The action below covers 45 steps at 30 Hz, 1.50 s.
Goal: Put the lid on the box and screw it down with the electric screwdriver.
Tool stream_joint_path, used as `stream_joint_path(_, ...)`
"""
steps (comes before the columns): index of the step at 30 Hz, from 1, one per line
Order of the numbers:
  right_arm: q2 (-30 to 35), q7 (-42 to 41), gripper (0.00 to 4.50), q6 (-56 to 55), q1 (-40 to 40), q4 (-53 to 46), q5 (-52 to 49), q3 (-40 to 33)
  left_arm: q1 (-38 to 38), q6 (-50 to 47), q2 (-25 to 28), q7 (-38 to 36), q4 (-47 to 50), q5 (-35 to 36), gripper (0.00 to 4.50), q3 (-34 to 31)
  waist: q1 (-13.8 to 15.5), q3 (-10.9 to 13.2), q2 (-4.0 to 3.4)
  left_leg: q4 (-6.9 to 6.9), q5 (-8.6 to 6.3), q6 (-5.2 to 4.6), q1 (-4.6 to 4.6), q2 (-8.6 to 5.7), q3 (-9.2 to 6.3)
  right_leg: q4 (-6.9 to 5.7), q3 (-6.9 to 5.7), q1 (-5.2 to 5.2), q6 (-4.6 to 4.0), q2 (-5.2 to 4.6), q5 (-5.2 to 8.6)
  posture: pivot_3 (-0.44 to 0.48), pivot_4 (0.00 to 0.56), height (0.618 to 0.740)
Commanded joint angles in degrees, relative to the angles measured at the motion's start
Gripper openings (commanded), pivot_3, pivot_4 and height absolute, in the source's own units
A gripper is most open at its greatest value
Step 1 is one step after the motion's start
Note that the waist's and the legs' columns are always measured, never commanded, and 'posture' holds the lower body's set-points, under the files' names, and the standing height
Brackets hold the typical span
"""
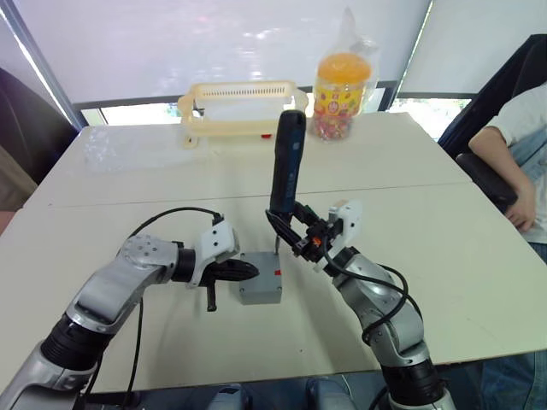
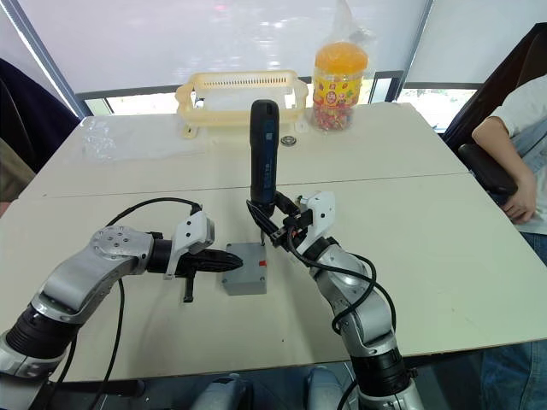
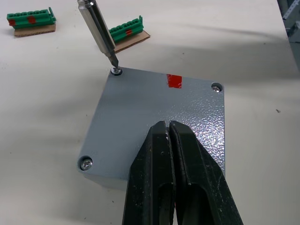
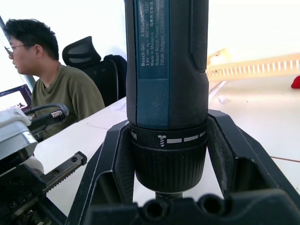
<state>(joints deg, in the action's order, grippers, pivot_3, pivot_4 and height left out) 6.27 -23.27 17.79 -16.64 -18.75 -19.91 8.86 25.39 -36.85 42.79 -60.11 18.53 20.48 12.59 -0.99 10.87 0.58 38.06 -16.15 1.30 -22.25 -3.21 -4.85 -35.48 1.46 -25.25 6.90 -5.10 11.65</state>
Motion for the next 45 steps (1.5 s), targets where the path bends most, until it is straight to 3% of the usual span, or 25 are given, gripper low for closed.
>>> stream_joint_path(1,-0.8,-0.5,1.78,-2.6,-1.2,-1.8,0.0,0.1,-0.9,-0.9,0.7,0.1,-0.2,-0.9,0.06,0.8,0.0,0.0,0.0,0.0,0.0,0.0,0.0,0.0,0.0,0.0,0.0,0.0,0.0,0.0,0.0,0.0,0.15,0.74)
stream_joint_path(15,0.2,-1.0,1.78,-7.2,-1.1,0.6,5.6,2.1,-0.8,-1.0,0.8,0.3,-0.1,-0.8,0.06,0.8,0.0,0.0,0.0,0.0,0.0,0.0,0.03,0.0,0.0,-0.01,0.0,0.02,0.0,0.0,0.0,0.0,0.15,0.74)
stream_joint_path(45,-0.9,0.4,1.78,-3.6,-0.1,-5.4,2.9,2.6,-1.1,-1.1,0.7,0.3,0.2,-0.7,0.06,1.0,0.0,0.0,0.0,0.0,0.0,0.01,0.07,0.0,0.0,-0.02,0.0,0.06,0.0,0.01,0.0,0.0,0.15,0.74)
